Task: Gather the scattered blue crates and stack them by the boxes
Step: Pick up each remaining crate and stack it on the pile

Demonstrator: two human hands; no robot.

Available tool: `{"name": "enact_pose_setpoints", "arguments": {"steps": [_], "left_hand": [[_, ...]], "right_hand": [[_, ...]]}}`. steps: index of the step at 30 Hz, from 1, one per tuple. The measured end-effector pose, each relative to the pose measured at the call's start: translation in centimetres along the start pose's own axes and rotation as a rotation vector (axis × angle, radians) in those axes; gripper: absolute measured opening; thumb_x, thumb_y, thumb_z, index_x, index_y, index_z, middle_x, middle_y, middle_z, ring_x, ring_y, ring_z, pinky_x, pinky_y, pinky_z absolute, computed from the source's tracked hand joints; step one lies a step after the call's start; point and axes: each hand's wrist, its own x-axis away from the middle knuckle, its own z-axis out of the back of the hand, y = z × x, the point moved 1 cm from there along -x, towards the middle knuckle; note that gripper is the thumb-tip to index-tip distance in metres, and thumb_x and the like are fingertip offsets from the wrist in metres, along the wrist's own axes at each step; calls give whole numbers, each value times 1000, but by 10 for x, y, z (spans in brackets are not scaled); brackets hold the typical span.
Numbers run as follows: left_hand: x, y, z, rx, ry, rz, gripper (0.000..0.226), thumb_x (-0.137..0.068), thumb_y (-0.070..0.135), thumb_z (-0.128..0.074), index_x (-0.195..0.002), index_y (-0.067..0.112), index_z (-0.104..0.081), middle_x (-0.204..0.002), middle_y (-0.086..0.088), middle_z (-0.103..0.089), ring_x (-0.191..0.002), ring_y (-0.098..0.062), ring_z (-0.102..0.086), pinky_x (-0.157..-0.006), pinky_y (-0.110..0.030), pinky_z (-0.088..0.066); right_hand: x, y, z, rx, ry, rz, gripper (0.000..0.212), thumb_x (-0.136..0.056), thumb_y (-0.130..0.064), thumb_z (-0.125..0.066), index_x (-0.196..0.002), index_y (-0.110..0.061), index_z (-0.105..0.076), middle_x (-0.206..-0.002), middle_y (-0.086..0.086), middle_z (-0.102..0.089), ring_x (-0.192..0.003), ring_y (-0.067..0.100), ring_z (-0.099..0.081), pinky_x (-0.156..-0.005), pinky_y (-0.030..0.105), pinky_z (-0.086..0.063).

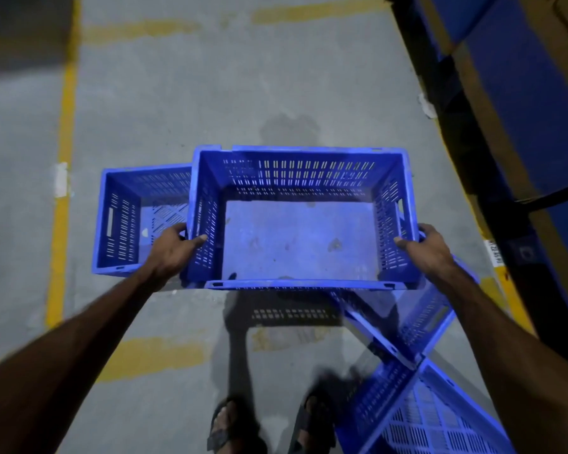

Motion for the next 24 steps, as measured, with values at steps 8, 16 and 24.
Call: {"name": "enact_pose_setpoints", "arguments": {"steps": [8, 16, 24], "left_hand": [[24, 23, 26, 208, 159, -2, 23, -85, 25, -77, -107, 19, -77, -90, -5, -78, -79, -25, -76, -78, -40, -62], [97, 59, 75, 250, 277, -2, 22, -88, -4, -66, -105, 5, -75, -80, -11, -69, -62, -20, -66, -68, -36, -59], [195, 65, 130, 279, 264, -22, 33, -87, -10, -64, -95, 20, -75, -93, -8, -76, -67, -16, -69, -63, -34, -57]], "right_hand": [[16, -28, 31, -212, -4, 3, 27, -89, -20, -77, -115, -14, -69, -97, 12, -71, -74, 24, -64, -76, 39, -54], [73, -75, 79, -159, 10, 49, 15, -89, -6, -65, -99, -9, -75, -81, 11, -69, -65, 23, -61, -65, 30, -45], [170, -92, 130, -142, -79, 170, 19, -90, 0, -60, -96, -15, -72, -83, 5, -73, -71, 23, -68, -60, 31, -50]]}}
